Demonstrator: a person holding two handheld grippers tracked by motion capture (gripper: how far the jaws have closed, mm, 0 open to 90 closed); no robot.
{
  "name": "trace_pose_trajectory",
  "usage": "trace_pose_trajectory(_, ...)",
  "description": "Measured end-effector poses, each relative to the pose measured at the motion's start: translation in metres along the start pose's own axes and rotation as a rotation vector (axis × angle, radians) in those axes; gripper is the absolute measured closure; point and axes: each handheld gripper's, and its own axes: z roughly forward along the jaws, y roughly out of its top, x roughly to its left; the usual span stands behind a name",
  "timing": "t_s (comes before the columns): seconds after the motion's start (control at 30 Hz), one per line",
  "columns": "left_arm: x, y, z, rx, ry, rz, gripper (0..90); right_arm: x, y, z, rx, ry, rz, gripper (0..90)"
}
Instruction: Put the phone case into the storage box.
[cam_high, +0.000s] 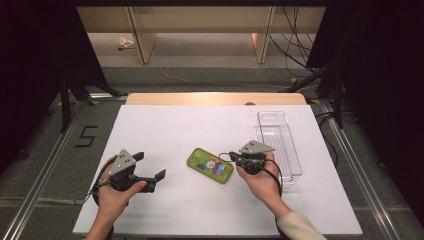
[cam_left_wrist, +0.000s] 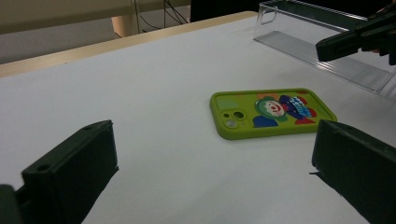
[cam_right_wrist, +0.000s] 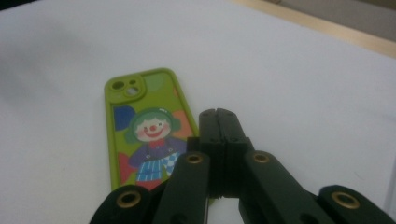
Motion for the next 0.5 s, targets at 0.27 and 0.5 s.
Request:
trace_pose_trajectory(0.27, 0.000, 0.000, 0.000, -0.001, -0.001, 0.000, 0.0, 0.000, -0.006, 0.022, 0.072, -0.043, 0.016, 90.0)
trace_pose_trajectory(0.5, 0.001, 0.000, -0.001, -0.005, 0.001, -0.003, 0.0, -0.001, -0.013, 0.035, 0.124, -0.076, 0.023, 90.0)
